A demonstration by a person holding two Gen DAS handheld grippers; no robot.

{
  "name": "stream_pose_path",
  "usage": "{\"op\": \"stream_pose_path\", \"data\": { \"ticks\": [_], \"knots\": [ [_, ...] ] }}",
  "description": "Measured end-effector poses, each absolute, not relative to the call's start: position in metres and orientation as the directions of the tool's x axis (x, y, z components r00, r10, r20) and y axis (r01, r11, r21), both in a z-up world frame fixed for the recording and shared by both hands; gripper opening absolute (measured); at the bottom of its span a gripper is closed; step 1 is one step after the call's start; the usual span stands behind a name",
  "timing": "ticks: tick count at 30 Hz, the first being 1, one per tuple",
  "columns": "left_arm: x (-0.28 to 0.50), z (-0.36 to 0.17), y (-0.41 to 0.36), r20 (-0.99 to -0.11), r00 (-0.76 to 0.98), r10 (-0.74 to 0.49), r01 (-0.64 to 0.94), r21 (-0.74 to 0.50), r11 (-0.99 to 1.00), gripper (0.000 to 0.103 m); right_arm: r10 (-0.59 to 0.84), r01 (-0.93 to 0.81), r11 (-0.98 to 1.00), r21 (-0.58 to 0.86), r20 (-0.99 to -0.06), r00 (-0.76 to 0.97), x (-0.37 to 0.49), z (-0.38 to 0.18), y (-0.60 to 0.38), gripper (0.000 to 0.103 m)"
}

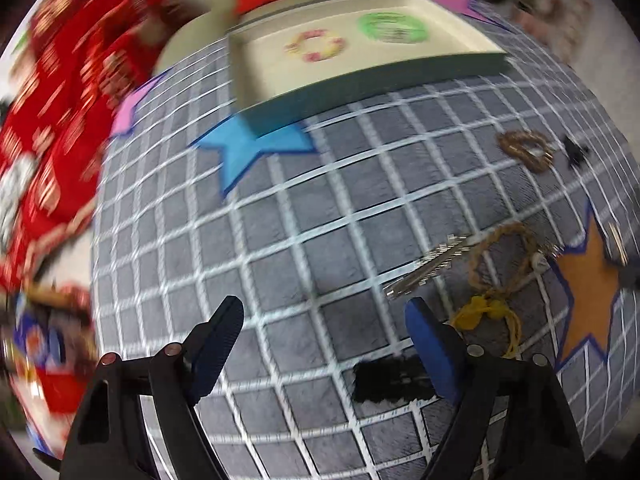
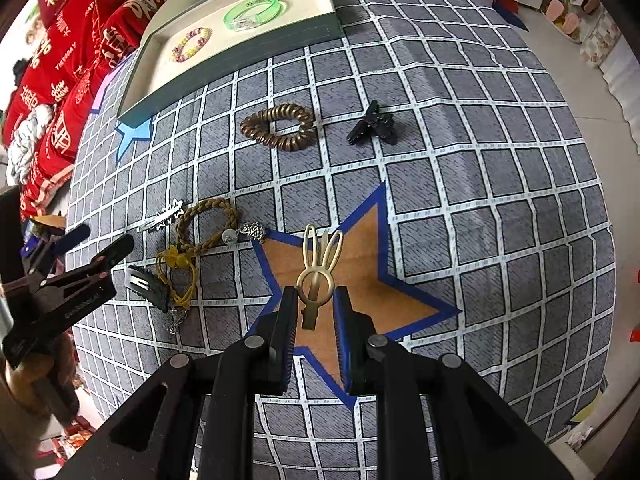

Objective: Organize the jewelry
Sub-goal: 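Place the silver clip in the tray with the left tool while the right places the bunny-ear clip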

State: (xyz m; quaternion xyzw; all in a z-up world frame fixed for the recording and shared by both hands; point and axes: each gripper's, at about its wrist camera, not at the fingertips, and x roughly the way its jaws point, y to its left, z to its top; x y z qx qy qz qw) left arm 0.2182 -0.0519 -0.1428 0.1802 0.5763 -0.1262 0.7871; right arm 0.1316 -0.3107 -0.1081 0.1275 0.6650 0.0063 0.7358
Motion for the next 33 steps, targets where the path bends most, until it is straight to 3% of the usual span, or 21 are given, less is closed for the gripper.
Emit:
{"op": "stream_pose_path", "data": {
  "ticks": [5,7,9,11,12,14,15,25,33],
  "knots": [
    [0.229,-0.153,-0.078,-0.959,0.279,-0.043,0.519,0.113,0.848,0.088,0.182,0.165,0.966,0.199,-0.976,0.117,0.136,-0.109,-0.312,0.019],
    [0.234,-0.159,-0.088,-0.965,0.259,-0.042,0.55,0.112,0.828,0.07,0.183,0.166,0.966,0.201,-0.976,0.115,0.137,-0.109,-0.312,0.019],
    [0.231,-0.165,-0.089,-0.972,0.229,-0.056,0.568,0.087,0.819,0.063,0.185,0.163,0.966,0.202,-0.976,0.113,0.137,-0.109,-0.312,0.019],
    [0.233,-0.165,-0.091,-0.972,0.22,-0.087,0.575,0.057,0.816,0.05,0.185,0.159,0.967,0.201,-0.976,0.112,0.138,-0.11,-0.311,0.019],
    [0.234,-0.165,-0.092,-0.972,0.208,-0.105,0.58,0.036,0.814,0.037,0.186,0.158,0.966,0.203,-0.976,0.112,0.138,-0.11,-0.311,0.019],
    [0.24,-0.166,-0.097,-0.973,0.197,-0.121,0.587,0.019,0.809,0.028,0.188,0.156,0.967,0.204,-0.976,0.112,0.139,-0.111,-0.309,0.019],
    [0.241,-0.167,-0.098,-0.973,0.194,-0.127,0.591,0.013,0.807,0.018,0.188,0.154,0.967,0.204,-0.976,0.111,0.14,-0.111,-0.309,0.019],
    [0.251,-0.154,-0.055,-0.95,0.174,-0.258,0.311,-0.196,0.93,0.018,0.215,0.133,0.964,0.232,-0.968,0.131,0.152,-0.103,-0.307,0.019],
    [0.259,-0.112,-0.039,-0.921,0.251,-0.298,0.224,-0.245,0.943,0.018,0.244,0.09,0.961,0.263,-0.953,0.178,0.185,-0.08,-0.306,0.019]
  ]
}}
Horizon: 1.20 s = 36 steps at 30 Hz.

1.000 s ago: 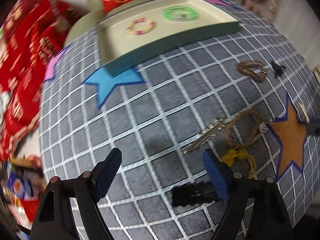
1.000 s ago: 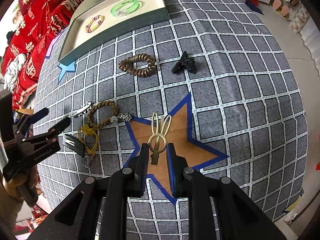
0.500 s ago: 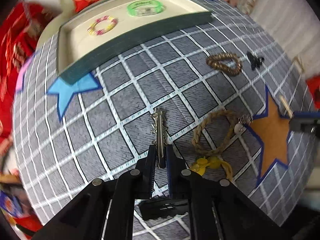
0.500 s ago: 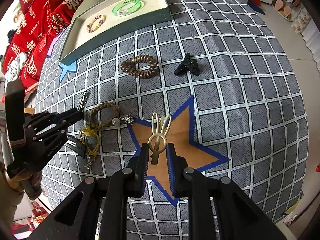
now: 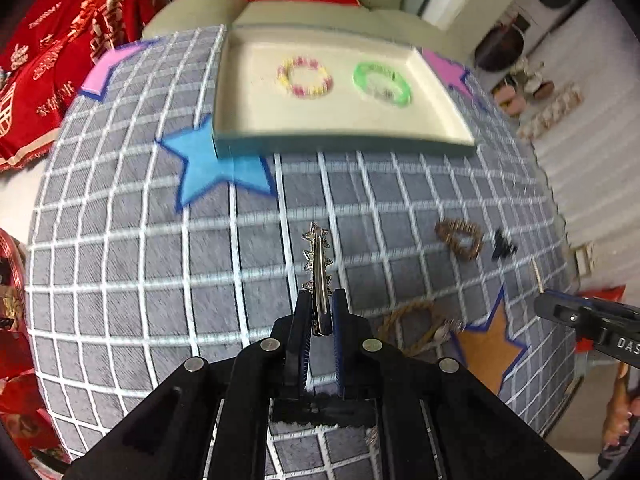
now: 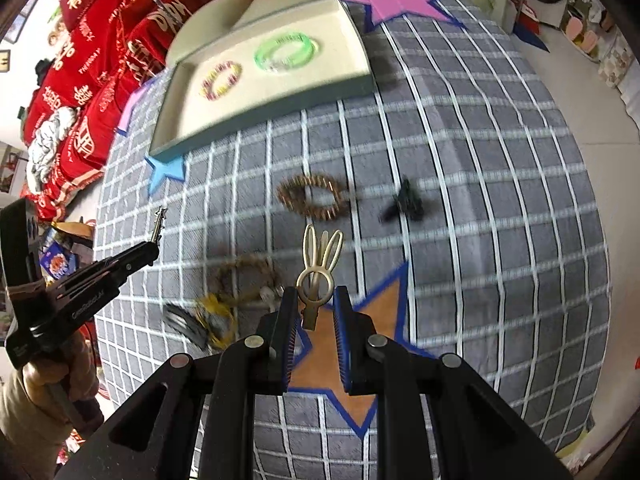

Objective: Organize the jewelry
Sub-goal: 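Place the silver clip in the tray with the left tool while the right places the bunny-ear clip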

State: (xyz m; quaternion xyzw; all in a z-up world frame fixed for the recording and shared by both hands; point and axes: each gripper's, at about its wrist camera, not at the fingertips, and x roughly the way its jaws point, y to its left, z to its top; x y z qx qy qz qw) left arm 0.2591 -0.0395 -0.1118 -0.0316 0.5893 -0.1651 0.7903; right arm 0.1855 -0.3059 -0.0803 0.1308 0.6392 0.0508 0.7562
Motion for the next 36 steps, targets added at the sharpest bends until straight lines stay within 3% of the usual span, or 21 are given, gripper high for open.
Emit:
{"op": "stream_pose_path", "data": {
  "ticks": [11,21,36],
  "knots": [
    [0.33,-0.068,-0.038,-0.887,0.363,-0.285,0.164,-0.24,0.957,0.018,0.266,0.018,0.96,0.279,-0.929,0.258,0.285,-0.051,-0.312,0.019],
    [0.395,-0.104,-0.044,-0.921,0.323,-0.218,0.062,-0.21,0.976,0.018,0.278,-0.03,0.96,0.279,-0.934,0.223,0.365,-0.08,-0.306,0.019],
    [0.424,-0.155,-0.064,-0.962,0.264,-0.073,0.065,-0.058,0.996,0.018,0.237,-0.006,0.971,0.237,-0.965,0.112,0.411,-0.156,-0.306,0.019]
  ]
}}
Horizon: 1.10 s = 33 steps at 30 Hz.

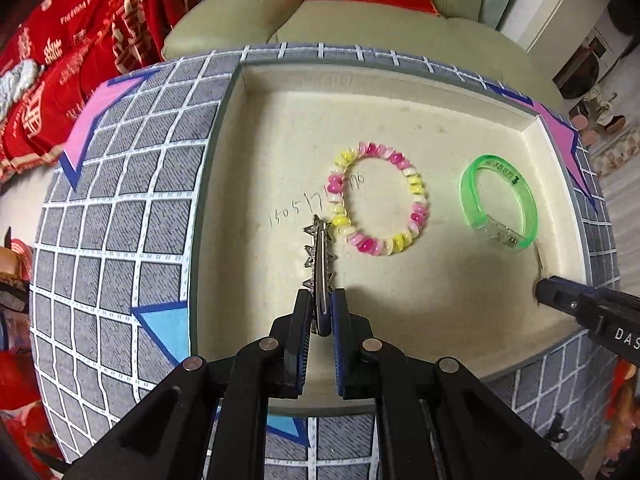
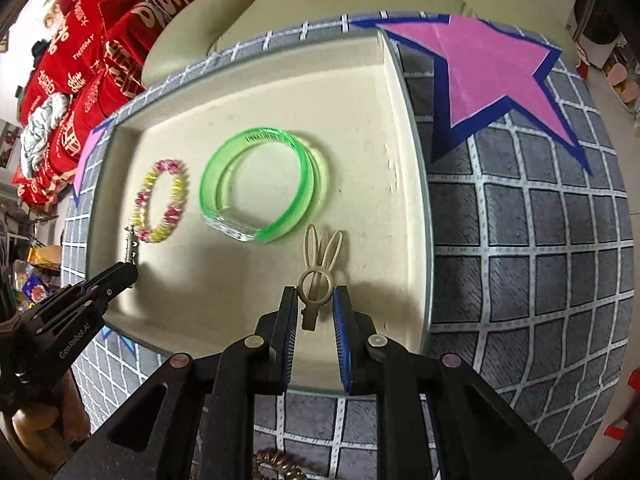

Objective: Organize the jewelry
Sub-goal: 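Place the silver clip in the tray with the left tool while the right places the bunny-ear clip, then grasp the brown coiled hair tie with the left tool while the right grasps the black claw clip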

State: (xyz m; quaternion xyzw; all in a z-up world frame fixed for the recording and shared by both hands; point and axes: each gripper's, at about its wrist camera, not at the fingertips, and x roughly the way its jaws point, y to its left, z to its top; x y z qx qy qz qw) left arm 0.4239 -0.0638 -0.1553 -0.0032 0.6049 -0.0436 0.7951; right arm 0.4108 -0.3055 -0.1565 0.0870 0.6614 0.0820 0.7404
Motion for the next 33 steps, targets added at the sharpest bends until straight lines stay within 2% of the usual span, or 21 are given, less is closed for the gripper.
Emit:
{"op": "stream_pose_path", "data": {
  "ticks": [5,6,8,10,13,16,17,19,20,22,27,29,33],
  "knots": [
    [0.425,-0.154,-0.076,-0.965,0.264,-0.012,0.106,0.016,0.994,0.018,0.223,-0.033,0.975,0.22,-0.967,0.12,0.411,-0.155,-0.3,0.022],
    [0.425,-0.154,-0.077,-0.966,0.26,-0.003,0.107,0.025,0.994,0.018,0.229,-0.034,0.973,0.226,-0.966,0.118,0.411,-0.154,-0.299,0.024],
    [0.427,-0.153,-0.078,-0.968,0.253,0.005,0.101,0.032,0.994,0.018,0.243,-0.03,0.97,0.241,-0.963,0.114,0.412,-0.154,-0.299,0.038],
    [0.427,-0.152,-0.078,-0.968,0.25,0.006,0.091,0.029,0.995,0.018,0.25,-0.027,0.968,0.248,-0.961,0.117,0.411,-0.153,-0.299,0.045],
    [0.424,-0.146,-0.079,-0.964,0.267,0.013,0.091,0.038,0.995,0.018,0.277,-0.019,0.961,0.277,-0.952,0.13,0.411,-0.148,-0.3,0.046],
    [0.421,-0.14,-0.078,-0.96,0.281,0.007,0.092,0.034,0.995,0.02,0.295,-0.009,0.955,0.297,-0.944,0.151,0.409,-0.138,-0.303,0.051],
    [0.42,-0.137,-0.078,-0.958,0.285,0.004,0.092,0.032,0.995,0.026,0.302,-0.006,0.952,0.305,-0.939,0.163,0.408,-0.132,-0.305,0.051],
    [0.416,-0.131,-0.077,-0.953,0.303,0.004,0.086,0.032,0.996,0.1,0.31,-0.004,0.949,0.315,-0.934,0.177,0.405,-0.124,-0.307,0.051],
    [0.412,-0.123,-0.076,-0.94,0.34,0.011,0.075,0.039,0.996,0.103,0.315,-0.003,0.947,0.32,-0.931,0.186,0.404,-0.119,-0.308,0.052],
    [0.41,-0.118,-0.075,-0.932,0.363,0.007,0.085,0.04,0.996,0.103,0.323,0.002,0.944,0.33,-0.925,0.201,0.401,-0.11,-0.312,0.053],
    [0.398,-0.107,-0.075,-0.926,0.377,0.009,0.102,0.051,0.993,0.103,0.34,0.035,0.933,0.357,-0.911,0.232,0.387,-0.091,-0.324,0.065],
    [0.39,-0.102,-0.075,-0.925,0.381,-0.001,0.103,0.041,0.994,0.103,0.344,0.047,0.93,0.365,-0.907,0.242,0.382,-0.085,-0.328,0.082],
    [0.372,-0.095,-0.077,-0.928,0.372,-0.032,0.111,0.011,0.994,0.103,0.338,0.073,0.927,0.367,-0.904,0.262,0.366,-0.075,-0.34,0.082]
  ]
}}
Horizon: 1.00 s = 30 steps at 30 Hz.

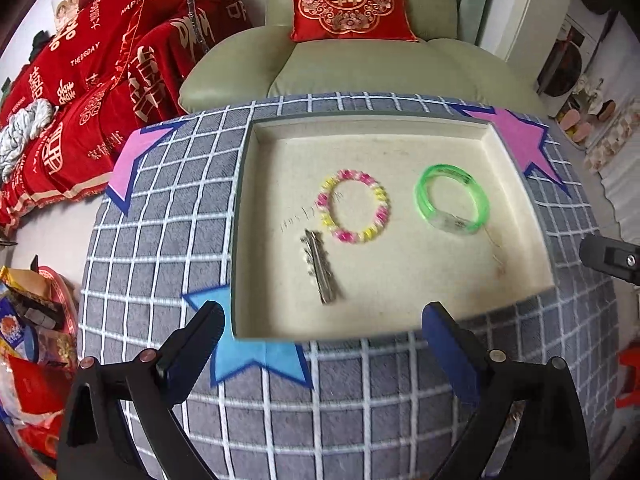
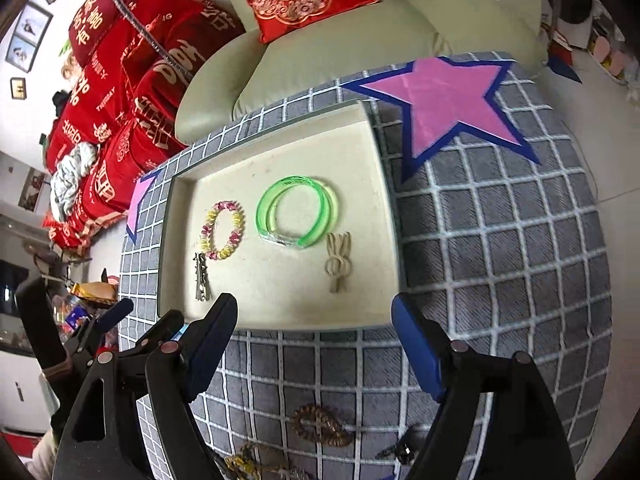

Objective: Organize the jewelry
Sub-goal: 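Grasp the brown coiled hair tie with the left tool while the right grasps the black claw clip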

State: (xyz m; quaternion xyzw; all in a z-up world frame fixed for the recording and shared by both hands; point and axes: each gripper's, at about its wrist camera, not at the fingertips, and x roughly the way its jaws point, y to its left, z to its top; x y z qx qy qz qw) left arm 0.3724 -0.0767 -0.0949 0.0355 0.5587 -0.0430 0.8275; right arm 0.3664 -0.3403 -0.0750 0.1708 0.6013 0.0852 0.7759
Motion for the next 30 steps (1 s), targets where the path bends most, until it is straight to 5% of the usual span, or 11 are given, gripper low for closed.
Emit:
{"op": "stream_pose_path", "data": {
  "ticks": [21,29,30],
  "knots": [
    [0.295,-0.147,-0.117,-0.972,0.139,-0.192,0.167,-0.168,0.972,0.103,0.219,0.218,0.946,0.239,-0.97,0.11,0.24,-0.12,-0.391,0.081],
    [0.296,-0.159,-0.119,-0.971,0.101,-0.216,0.165,-0.198,0.966,0.103,0.228,0.173,0.955,0.241,-0.969,0.094,0.228,-0.135,-0.381,0.063],
    [0.296,-0.16,-0.12,-0.972,0.1,-0.213,0.168,-0.194,0.966,0.096,0.229,0.17,0.955,0.242,-0.969,0.092,0.228,-0.136,-0.382,0.063]
  ]
}}
